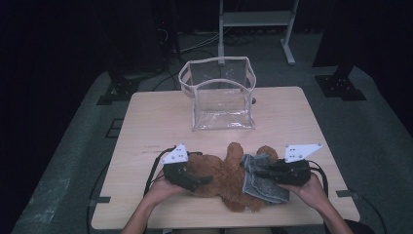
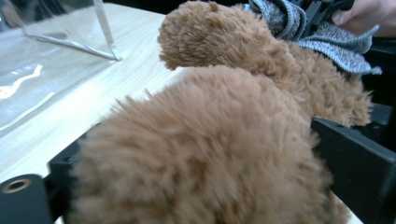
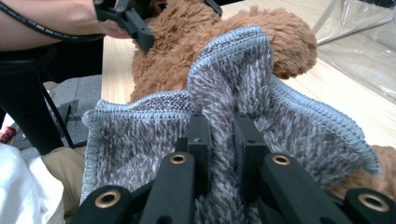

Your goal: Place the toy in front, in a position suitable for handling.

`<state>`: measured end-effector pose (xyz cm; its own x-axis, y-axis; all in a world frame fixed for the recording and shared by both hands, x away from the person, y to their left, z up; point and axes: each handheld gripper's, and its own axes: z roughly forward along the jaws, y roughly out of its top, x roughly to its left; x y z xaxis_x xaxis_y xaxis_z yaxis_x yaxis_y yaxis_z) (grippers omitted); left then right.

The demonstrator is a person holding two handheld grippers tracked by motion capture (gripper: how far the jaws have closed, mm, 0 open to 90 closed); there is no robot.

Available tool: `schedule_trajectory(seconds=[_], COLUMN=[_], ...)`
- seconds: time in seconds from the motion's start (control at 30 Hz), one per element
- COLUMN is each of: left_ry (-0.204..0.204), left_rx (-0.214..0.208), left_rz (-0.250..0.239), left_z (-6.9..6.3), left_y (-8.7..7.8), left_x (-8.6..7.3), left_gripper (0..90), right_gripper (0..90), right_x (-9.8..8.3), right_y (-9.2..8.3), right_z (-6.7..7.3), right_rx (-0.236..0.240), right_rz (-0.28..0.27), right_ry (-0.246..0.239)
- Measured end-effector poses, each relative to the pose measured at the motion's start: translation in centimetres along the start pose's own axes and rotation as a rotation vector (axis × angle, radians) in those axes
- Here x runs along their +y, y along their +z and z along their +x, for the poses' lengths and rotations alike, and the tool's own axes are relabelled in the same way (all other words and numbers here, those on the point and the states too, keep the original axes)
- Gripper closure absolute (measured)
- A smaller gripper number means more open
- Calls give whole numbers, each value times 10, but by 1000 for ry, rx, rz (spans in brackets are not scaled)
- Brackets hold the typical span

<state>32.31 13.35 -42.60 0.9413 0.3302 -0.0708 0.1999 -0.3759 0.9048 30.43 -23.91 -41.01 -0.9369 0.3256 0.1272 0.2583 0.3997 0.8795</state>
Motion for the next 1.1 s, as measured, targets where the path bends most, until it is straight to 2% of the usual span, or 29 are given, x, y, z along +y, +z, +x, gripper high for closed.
schedule_trajectory(seconds=[0.07,0.13,0.17,0.23,0.33,0.37,0.43,0.47,0.53,0.6,0.63,0.73,0.83,0.87,0.9,0.93,0.97,1.03,1.1], left_ry=[48,73,83,101,126,129,125,124,114,91,74,35,-10,-20,-14,13,45,62,63], left_rx=[48,82,102,132,146,148,145,142,141,125,114,97,68,57,43,47,59,72,79], left_rz=[3,-9,-19,-32,-41,-42,-54,-53,-61,-79,-84,-75,-70,-59,-52,-39,-39,-52,-57], left_z=[-6,-12,-16,-23,-29,-30,-31,-32,-34,-33,-33,-29,-22,-20,-19,-22,-25,-27,-29], left_y=[-1,-2,-3,-4,-5,-6,-7,-8,-8,-8,-8,-8,-7,-6,-5,-4,-5,-6,-8], left_x=[-1,-5,-7,-11,-14,-16,-19,-19,-20,-21,-21,-15,-9,-7,-7,-7,-9,-12,-14], left_gripper=[292,353,368,381,385,384,382,381,375,350,320,168,76,77,134,241,271,354,383], right_gripper=[789,788,787,785,784,782,783,784,784,784,785,790,791,791,791,790,790,788,788], right_x=[3,12,16,29,40,41,39,37,32,27,24,17,14,13,12,12,13,14,13], right_y=[-1,-4,-5,-1,19,27,29,25,14,7,7,15,17,17,17,17,16,12,3], right_z=[-1,-1,-1,7,18,22,21,18,9,2,2,7,11,12,14,15,17,16,9], right_rx=[-15,-49,-50,-26,18,29,31,23,-25,-40,-32,-2,27,37,49,51,41,27,11], right_rz=[17,19,9,-17,3,27,32,28,17,0,-2,-8,-17,-20,-20,-19,-15,-5,-12], right_ry=[-1,4,1,-19,-55,-70,-70,-55,-17,26,33,3,-11,-12,-17,-22,-30,-29,-4])
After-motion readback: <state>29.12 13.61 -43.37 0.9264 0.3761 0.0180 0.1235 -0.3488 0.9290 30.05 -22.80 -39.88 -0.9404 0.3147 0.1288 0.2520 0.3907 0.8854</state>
